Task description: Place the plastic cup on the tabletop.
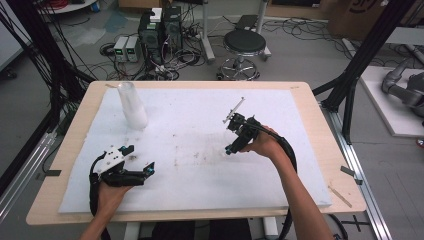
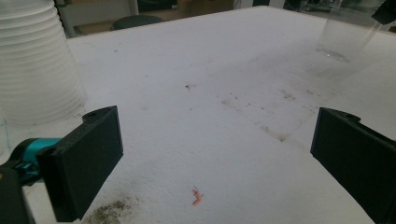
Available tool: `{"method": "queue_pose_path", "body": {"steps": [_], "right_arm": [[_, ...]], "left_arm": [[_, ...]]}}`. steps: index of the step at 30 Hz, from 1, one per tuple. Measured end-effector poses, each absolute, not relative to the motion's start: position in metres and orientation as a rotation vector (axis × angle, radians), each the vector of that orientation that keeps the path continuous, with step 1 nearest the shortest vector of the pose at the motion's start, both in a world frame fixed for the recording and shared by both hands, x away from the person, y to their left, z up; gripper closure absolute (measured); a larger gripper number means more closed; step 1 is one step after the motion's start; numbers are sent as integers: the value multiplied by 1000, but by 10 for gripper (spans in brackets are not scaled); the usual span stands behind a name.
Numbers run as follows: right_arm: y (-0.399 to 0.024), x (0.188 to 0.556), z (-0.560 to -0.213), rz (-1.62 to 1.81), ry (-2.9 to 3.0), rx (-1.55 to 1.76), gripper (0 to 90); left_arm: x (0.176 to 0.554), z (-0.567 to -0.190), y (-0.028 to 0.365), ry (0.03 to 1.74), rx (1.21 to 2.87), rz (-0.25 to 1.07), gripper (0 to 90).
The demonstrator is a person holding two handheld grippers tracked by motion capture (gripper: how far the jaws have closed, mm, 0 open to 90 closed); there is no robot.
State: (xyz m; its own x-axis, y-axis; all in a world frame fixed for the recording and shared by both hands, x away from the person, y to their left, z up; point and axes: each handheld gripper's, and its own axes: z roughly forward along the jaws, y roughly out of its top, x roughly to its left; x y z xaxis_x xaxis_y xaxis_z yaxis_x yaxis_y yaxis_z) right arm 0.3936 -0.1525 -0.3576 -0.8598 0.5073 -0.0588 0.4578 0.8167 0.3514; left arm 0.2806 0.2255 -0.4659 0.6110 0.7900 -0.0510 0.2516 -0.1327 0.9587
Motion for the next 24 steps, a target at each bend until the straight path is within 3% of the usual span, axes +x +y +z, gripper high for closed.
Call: {"method": "queue_pose_path", "body": {"steps": [24], "right_arm": [[-140, 397, -377, 458, 2845, 722, 263]], "left_arm": [[280, -466, 225, 869, 1691, 583, 23]]}}
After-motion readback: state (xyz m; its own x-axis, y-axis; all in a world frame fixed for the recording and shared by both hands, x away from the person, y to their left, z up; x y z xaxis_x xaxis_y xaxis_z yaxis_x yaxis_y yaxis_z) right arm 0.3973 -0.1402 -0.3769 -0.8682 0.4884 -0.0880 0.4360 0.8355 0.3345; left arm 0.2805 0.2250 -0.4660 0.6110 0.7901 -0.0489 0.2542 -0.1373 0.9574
